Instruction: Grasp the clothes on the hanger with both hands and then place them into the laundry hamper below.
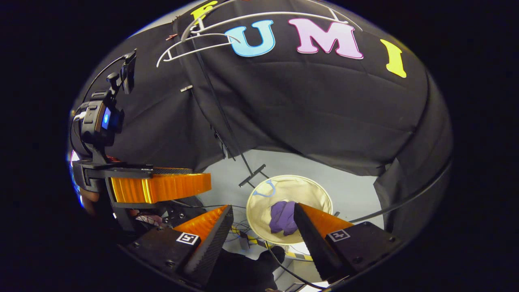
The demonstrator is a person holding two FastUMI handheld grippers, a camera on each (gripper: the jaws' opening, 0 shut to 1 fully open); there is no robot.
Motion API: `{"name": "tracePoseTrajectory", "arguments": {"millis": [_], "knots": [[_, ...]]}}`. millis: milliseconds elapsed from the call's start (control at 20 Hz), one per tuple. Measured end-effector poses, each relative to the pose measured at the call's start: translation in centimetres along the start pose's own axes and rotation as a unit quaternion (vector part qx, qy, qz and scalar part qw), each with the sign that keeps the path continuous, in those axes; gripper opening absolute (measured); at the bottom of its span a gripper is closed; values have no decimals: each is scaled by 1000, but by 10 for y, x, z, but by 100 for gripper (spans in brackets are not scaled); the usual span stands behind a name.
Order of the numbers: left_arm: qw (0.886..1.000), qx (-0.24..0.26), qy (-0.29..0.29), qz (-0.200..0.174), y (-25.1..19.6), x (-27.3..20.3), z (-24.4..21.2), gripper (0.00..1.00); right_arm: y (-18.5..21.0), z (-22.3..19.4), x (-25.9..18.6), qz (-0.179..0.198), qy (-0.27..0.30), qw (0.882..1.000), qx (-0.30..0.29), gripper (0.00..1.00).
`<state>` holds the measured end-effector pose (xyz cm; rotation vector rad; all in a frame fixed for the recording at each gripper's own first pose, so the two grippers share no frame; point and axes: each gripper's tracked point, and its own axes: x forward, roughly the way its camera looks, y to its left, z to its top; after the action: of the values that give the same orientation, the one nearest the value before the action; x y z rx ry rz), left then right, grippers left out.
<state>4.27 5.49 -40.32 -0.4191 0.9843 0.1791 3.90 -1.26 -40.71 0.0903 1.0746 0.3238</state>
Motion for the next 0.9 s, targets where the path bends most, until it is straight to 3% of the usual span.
{"name": "tracePoseTrajectory", "arguments": {"millis": [300, 500, 650, 900], "knots": [[995, 56, -82, -30, 24, -94, 15, 96, 46, 13, -58, -46, -97, 994, 16, 99], [981, 98, -155, -63, 19, -167, 27, 95, 74, 27, -105, -69, -164, 984, 21, 99], [964, 125, -218, -88, 3, -221, 35, 95, 100, 48, -161, -89, -247, 965, 3, 98], [929, 150, -318, -115, -28, -288, 56, 95, 135, 86, -242, -109, -385, 916, -11, 98]]}}
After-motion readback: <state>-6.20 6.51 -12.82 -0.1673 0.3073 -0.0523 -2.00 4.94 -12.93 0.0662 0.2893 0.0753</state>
